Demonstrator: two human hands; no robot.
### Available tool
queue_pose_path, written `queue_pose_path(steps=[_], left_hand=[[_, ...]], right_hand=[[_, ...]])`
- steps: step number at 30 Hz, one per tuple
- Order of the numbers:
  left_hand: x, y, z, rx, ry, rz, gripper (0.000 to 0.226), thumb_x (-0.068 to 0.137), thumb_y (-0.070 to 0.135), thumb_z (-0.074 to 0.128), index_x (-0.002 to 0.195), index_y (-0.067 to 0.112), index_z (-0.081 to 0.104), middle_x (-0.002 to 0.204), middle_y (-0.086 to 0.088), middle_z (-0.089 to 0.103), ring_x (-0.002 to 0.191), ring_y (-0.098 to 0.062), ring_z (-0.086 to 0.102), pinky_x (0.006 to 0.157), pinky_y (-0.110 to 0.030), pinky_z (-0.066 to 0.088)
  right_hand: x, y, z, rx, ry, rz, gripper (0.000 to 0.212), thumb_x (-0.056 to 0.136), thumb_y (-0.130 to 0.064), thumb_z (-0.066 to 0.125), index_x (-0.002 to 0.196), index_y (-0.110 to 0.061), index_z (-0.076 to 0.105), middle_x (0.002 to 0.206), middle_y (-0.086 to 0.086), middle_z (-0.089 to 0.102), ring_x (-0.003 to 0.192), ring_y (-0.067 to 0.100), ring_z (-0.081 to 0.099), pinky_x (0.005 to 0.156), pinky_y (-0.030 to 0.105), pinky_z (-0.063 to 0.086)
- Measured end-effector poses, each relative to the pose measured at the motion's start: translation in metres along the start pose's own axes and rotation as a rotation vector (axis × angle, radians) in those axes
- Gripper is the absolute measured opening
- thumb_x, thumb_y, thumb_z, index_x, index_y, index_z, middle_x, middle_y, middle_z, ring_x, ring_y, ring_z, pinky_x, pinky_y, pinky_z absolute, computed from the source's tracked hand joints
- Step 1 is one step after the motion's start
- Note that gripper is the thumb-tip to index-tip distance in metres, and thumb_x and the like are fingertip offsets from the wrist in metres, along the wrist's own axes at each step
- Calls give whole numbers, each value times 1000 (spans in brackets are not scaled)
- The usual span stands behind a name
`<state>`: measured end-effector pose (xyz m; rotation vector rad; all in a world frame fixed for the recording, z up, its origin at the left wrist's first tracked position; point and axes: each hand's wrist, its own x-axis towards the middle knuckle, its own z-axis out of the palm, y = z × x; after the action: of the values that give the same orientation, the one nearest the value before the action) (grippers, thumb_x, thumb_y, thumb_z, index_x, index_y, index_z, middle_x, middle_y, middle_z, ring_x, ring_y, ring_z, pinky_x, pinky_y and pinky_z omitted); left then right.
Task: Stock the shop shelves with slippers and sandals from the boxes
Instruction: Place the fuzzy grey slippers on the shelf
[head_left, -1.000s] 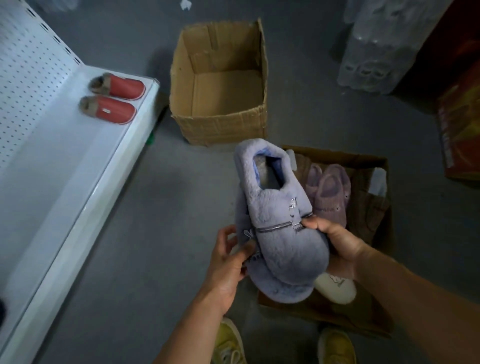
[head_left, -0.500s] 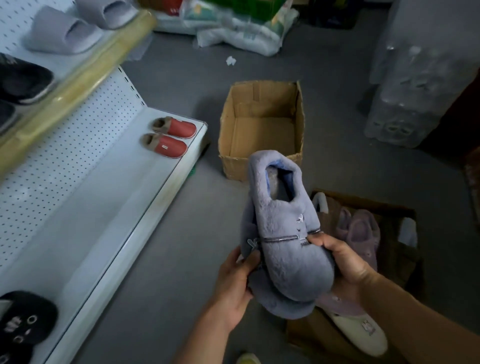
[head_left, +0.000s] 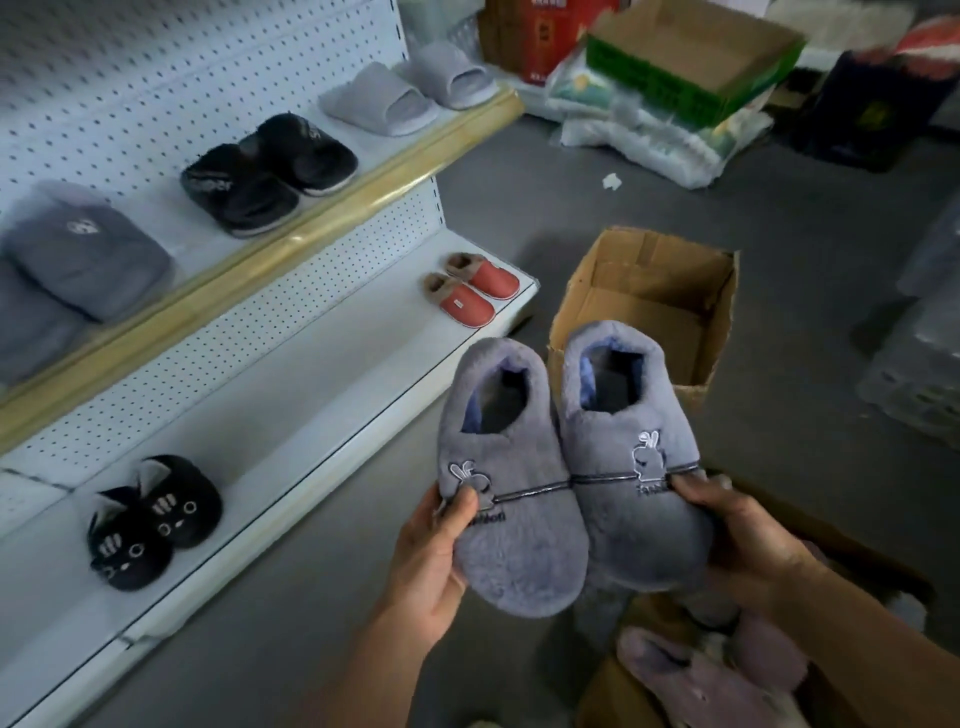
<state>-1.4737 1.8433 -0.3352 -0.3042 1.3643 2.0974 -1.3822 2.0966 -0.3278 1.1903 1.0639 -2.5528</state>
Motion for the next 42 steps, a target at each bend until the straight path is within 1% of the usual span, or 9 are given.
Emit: queue_pose_path(steps=[4, 9, 16, 19, 23, 27, 34, 38, 42], left_hand=[[-22, 15, -4, -14, 38, 66, 44, 87, 18, 59, 130, 6, 56, 123, -15, 67, 112, -33, 65, 90, -49, 54], [-52, 31, -16, 22, 43, 155, 49, 86, 20, 65, 133, 11, 53, 125, -15, 66, 113, -34, 64, 88, -48, 55], [-91, 41, -54, 29, 145, 248, 45, 89, 15, 59, 133, 11, 54, 126, -11, 66, 114, -28, 64, 84, -38, 56], [-104, 51, -77, 37, 191, 270, 44, 87, 15, 60, 131, 14, 56, 123, -9, 68, 112, -27, 65, 84, -38, 57], [-122, 67, -115, 30, 237, 305, 43, 84, 16, 61, 126, 16, 59, 119, -6, 70, 108, -24, 67, 80, -35, 58], [-148, 92, -165, 5, 279, 323, 42, 85, 17, 61, 127, 17, 59, 119, -7, 70, 109, -24, 67, 92, -43, 52], [-204, 158, -275, -2, 380, 353, 48, 79, 24, 66, 126, 17, 62, 118, -7, 70, 112, -27, 65, 95, -45, 50], [-230, 200, -339, 12, 397, 377, 45, 81, 27, 64, 126, 20, 62, 119, -5, 70, 110, -25, 66, 97, -48, 50], [-251, 237, -403, -23, 440, 384, 44, 82, 28, 63, 125, 24, 62, 120, -4, 70, 110, -27, 66, 96, -52, 50]], right_hand=[[-6, -4, 20, -66, -68, 30, 38, 89, -18, 53, 123, -4, 62, 120, 19, 66, 109, 38, 62, 102, 51, 42], [-20, -3, 46, -151, -190, 27, 27, 82, -21, 62, 100, -6, 75, 108, 16, 71, 87, 29, 72, 67, 37, 60], [-31, 20, 88, -294, -330, 72, 50, 79, -31, 71, 123, -9, 63, 123, 15, 65, 110, 35, 64, 102, 50, 43], [-33, 32, 111, -379, -423, 118, 60, 63, -26, 81, 118, -7, 66, 122, 17, 65, 110, 37, 63, 94, 48, 51], [-36, 60, 150, -435, -543, 119, 58, 51, -19, 76, 108, -8, 72, 121, 21, 65, 108, 40, 63, 101, 53, 41], [-40, 97, 200, -468, -558, 127, 61, 39, -20, 78, 99, -7, 75, 108, 18, 71, 89, 33, 69, 79, 42, 53], [-54, 176, 315, -504, -624, 90, 73, 20, -26, 89, 89, -8, 77, 99, 17, 72, 77, 29, 71, 65, 36, 55], [-52, 222, 383, -535, -627, 57, 77, 42, -26, 82, 115, -7, 66, 117, 21, 64, 97, 39, 62, 82, 45, 39], [-56, 267, 450, -516, -588, 6, 93, 28, -21, 85, 117, -1, 62, 108, 20, 70, 86, 32, 70, 68, 33, 56]])
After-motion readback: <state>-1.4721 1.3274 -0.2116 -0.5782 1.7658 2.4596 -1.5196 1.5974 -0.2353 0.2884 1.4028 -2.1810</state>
